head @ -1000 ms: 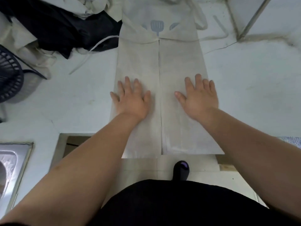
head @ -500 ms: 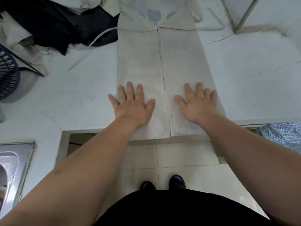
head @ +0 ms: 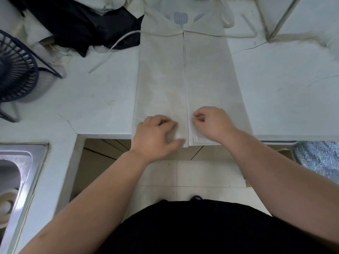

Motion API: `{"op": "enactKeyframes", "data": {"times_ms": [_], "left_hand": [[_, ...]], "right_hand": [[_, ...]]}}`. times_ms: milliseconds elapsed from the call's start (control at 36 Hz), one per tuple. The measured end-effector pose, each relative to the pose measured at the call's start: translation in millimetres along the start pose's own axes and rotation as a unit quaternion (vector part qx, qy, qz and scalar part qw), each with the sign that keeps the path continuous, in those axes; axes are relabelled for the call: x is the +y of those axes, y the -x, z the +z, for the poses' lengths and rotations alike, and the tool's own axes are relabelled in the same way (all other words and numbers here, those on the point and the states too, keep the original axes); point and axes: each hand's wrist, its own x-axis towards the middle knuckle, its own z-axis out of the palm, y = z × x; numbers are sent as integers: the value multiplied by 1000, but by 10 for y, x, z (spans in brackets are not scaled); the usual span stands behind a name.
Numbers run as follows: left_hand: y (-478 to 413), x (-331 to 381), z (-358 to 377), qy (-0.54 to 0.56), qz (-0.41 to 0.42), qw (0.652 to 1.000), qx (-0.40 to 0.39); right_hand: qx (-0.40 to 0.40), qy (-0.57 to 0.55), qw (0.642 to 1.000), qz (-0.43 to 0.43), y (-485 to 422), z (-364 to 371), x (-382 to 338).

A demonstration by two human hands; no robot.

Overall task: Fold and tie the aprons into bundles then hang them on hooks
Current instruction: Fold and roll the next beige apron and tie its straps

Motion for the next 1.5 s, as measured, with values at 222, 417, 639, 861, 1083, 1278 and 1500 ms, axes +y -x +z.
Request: {"op": "enactKeyframes", "data": {"times_ms": [222,417,639,861,1083,1278,1500], "left_hand": [[0,12,67,-21,41,999,-28],[-26,26,-14,75,44,996,15],[-41,177,100,42,105,991,72],[5,150,140,48,75,996,7],[22,188,56,102,32,994,5],[183,-54,-12,102,-140,956,235],[198,-237,-139,353,-471,785,194]], "right_hand": [[-94,100,988,-65,251,-113,46],[-101,114,983,-99,281,-120,189],[-79,163,975,-127,353,-116,208],[33,103,985,-134,386,-115,197],[-29,180,972,-145,398,-31,114],[177,-45,983,-23,434,-129,145],[123,-23,965,233,430,-291,390]]}}
